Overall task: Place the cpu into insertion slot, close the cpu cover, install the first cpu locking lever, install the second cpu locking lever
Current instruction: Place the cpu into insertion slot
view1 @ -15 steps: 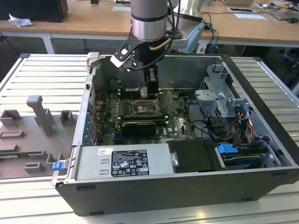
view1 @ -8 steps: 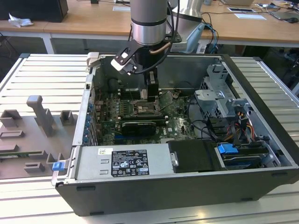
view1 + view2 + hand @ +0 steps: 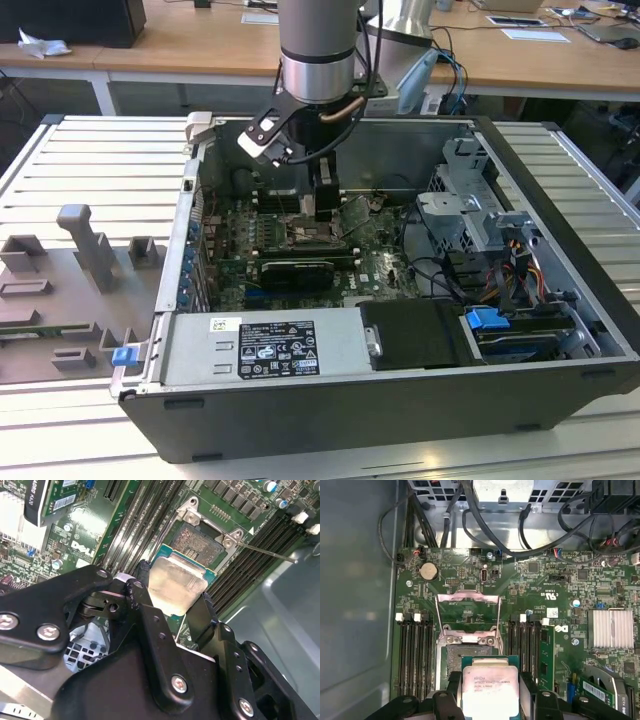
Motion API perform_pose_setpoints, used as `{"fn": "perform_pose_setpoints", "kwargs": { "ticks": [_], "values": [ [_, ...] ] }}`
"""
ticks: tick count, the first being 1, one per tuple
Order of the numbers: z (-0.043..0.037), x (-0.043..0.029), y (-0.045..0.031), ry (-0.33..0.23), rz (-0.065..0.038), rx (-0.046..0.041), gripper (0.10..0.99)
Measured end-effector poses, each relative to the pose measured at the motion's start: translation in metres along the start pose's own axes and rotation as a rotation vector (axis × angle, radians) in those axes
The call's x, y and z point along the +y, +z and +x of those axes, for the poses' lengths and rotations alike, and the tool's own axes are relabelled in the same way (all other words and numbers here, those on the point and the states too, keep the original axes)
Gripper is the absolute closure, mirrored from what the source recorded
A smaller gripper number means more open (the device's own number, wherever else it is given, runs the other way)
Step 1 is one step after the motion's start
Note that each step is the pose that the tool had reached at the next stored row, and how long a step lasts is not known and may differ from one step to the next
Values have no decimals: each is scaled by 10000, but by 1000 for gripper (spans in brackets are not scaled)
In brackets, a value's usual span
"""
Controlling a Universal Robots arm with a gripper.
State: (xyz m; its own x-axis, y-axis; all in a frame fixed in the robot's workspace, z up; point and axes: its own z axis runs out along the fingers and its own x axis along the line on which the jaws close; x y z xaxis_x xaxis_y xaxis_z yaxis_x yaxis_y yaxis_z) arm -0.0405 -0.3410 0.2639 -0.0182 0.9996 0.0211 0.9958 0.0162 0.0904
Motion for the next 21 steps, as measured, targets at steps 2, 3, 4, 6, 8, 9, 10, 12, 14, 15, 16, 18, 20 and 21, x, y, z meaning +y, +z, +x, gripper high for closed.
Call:
{"fn": "perform_pose_setpoints", "kwargs": {
  "ticks": [2, 3, 4, 6, 8, 9, 10, 12, 14, 15, 16, 18, 20, 21],
  "values": [
    [0, -2, 15, 0, 0, 2, 545],
    [-1, -3, 25, 1, 1, 2, 545],
    [-1, -4, 34, 1, 0, 3, 545],
    [-1, -5, 49, 0, 0, 3, 545],
    [-1, -6, 55, 0, 1, 1, 545],
    [-1, -6, 57, 1, 2, 0, 545],
    [-1, -6, 61, 0, 1, 2, 545],
    [-1, -7, 69, 0, 0, 3, 545],
    [-2, -8, 80, 0, 1, 2, 545],
    [-2, -8, 82, 0, 1, 1, 545],
    [-2, -9, 89, 1, 0, 2, 545],
    [-2, -9, 96, 1, 0, 4, 545],
    [-3, -12, 123, 0, 0, 3, 545],
    [-3, -13, 141, 0, 0, 2, 545]
  ]
}}
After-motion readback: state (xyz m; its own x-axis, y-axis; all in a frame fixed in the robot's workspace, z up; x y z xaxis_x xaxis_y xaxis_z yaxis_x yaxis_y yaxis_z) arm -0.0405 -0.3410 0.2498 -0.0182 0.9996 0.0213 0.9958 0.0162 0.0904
